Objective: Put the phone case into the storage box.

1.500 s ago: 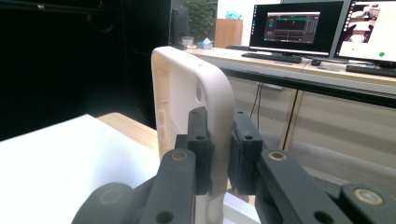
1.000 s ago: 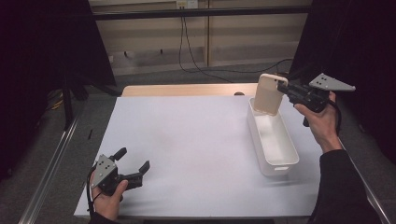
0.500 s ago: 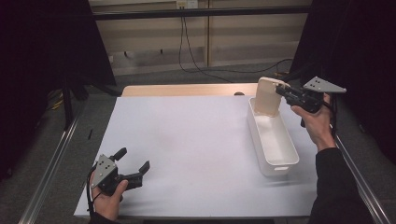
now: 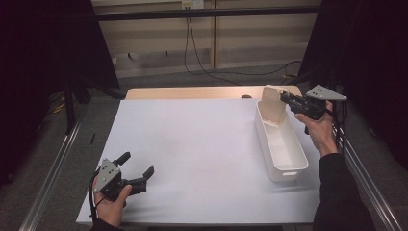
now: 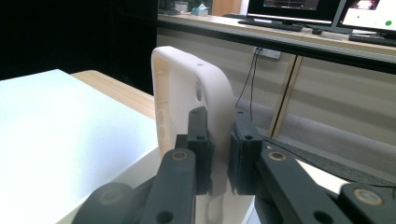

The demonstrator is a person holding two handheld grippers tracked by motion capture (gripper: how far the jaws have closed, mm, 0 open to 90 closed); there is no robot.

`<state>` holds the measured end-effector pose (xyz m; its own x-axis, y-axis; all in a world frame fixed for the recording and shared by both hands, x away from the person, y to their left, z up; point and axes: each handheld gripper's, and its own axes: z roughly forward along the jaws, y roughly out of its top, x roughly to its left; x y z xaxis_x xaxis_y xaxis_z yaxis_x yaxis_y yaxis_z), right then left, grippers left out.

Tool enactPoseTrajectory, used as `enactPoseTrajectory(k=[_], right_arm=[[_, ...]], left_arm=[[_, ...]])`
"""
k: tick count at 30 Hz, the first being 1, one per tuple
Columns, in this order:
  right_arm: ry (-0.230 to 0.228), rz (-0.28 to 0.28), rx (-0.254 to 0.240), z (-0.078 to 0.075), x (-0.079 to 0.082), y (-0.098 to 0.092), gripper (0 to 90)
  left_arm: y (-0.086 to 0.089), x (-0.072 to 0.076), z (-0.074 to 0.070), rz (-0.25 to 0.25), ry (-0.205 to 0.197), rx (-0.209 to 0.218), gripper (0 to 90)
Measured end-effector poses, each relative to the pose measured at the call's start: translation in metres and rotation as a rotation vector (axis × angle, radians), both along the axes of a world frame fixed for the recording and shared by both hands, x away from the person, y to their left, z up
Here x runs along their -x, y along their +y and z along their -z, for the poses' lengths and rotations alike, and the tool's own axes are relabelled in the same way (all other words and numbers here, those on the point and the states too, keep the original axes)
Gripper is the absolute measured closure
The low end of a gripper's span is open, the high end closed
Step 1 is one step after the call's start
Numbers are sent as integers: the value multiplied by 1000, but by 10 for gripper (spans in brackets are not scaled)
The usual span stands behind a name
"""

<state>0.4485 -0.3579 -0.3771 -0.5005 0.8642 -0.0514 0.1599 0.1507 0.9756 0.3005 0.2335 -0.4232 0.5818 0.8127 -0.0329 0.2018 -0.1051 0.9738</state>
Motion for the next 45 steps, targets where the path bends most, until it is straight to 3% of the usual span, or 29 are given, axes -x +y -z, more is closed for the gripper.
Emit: enactPoseTrajectory(k=[18,34,45], right_arm=[[12,16,0,16,-14,6,810],[41,108,8,17,-25,4,745],[51,135,11,18,-28,6,699]], left_arm=[[-1,-1,0,3,-5,-8,36],[-4,-5,1,12,-5,-17,36],[-6,-6,1,20,-1,-8,36]])
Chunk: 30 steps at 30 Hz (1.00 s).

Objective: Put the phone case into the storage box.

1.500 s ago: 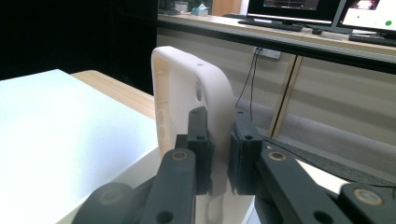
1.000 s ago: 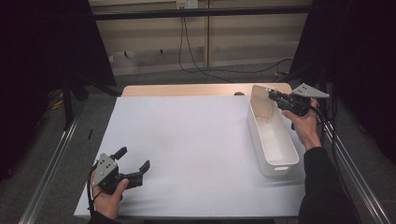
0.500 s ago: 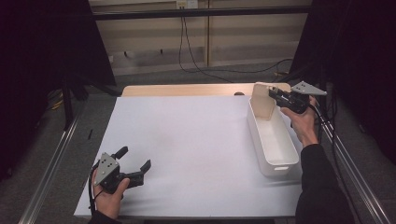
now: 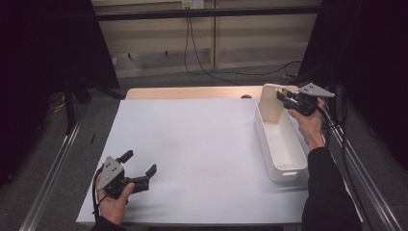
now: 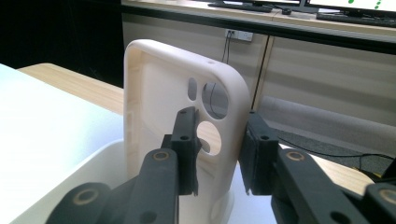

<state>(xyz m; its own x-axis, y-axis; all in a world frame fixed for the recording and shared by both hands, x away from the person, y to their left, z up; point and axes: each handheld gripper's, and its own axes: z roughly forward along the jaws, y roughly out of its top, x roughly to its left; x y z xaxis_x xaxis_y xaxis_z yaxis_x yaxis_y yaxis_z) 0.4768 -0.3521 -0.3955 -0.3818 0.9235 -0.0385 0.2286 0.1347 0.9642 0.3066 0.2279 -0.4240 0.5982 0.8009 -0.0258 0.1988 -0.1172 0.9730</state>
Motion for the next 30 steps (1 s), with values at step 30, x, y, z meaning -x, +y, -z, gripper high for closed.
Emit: enactPoseTrajectory(k=[30], right_arm=[[30,77,18,6,-9,7,696]], left_arm=[[1,-1,0,-3,-6,-8,36]])
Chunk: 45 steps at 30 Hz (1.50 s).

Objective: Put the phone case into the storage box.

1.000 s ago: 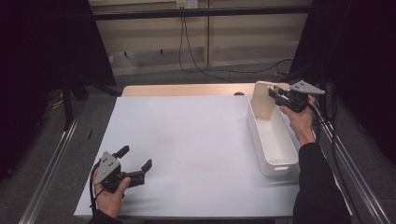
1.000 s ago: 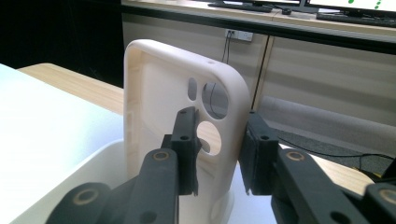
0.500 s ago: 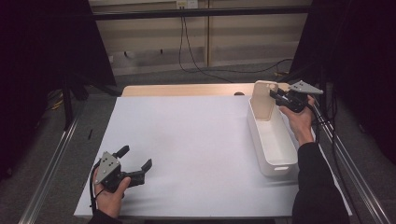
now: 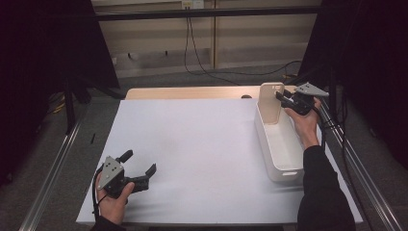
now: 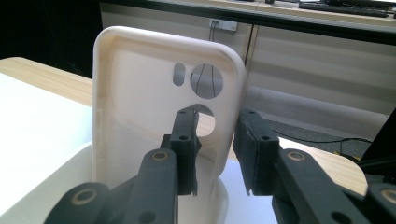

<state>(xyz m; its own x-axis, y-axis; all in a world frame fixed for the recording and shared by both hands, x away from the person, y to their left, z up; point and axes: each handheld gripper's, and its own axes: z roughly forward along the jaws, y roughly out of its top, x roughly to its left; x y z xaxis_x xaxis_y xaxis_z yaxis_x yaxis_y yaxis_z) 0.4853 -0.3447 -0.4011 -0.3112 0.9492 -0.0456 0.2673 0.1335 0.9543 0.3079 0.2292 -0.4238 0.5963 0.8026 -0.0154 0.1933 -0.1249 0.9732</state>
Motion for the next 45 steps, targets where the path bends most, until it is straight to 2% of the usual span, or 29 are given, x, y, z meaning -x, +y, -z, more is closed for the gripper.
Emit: enactPoseTrajectory(k=[11,18,21,25,29,32,34,41,45], right_arm=[[9,0,-9,1,-1,0,636],[6,0,-37,0,0,-2,597],[9,-8,-66,0,2,-3,546],[11,-16,-74,0,3,-4,502],[4,-15,-79,-3,6,-4,389],[18,-5,-63,-5,9,-4,257],[14,-3,-67,-6,10,-4,242],[3,8,-93,-13,14,-2,49],[8,4,-91,-17,17,1,23]], left_arm=[[0,-1,0,-4,4,0,36],[0,-2,0,-6,8,11,36],[-1,-2,0,-4,9,9,36],[-2,-3,0,-6,11,8,36],[-3,-4,1,-14,13,3,36],[-4,-4,1,-14,14,5,37],[-3,-4,0,-19,11,2,37],[-3,-4,1,-18,10,1,37],[-2,-3,1,-19,6,-2,37]])
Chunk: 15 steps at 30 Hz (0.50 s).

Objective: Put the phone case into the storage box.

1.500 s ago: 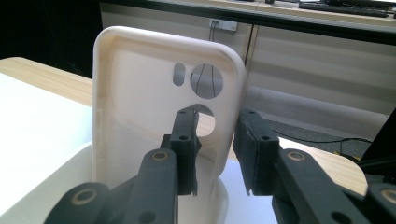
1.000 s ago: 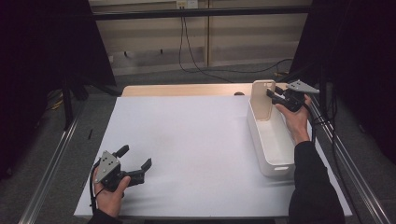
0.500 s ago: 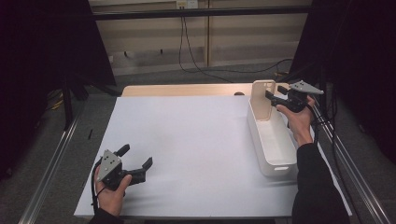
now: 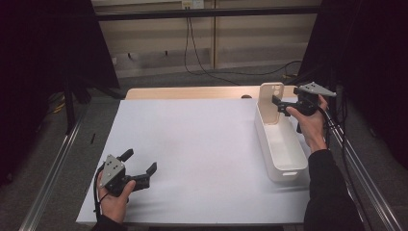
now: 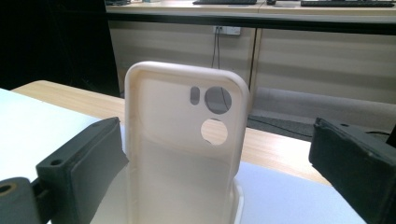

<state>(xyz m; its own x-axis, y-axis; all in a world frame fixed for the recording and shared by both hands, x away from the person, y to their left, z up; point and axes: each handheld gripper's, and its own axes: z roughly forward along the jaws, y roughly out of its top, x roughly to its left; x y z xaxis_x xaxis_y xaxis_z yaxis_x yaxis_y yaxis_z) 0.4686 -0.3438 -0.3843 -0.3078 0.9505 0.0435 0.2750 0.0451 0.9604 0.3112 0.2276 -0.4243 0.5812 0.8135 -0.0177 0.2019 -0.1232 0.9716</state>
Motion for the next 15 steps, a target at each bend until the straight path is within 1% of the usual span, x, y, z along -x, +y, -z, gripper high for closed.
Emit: enactPoseTrajectory(k=[2,5,8,10,13,15], right_arm=[[-1,6,-4,-1,1,0,12],[-6,19,-9,-3,4,0,0],[-26,42,-9,-6,9,1,0],[-33,34,-15,-7,13,1,0],[-31,33,-16,-7,18,2,3],[-33,28,-20,-7,21,2,0]], left_arm=[[0,0,0,-1,-2,10,36],[2,0,0,3,-3,7,36],[3,1,-1,7,-9,9,36],[3,2,-2,12,-9,20,36],[3,1,-2,20,-15,12,36],[2,1,-2,26,-12,16,36]])
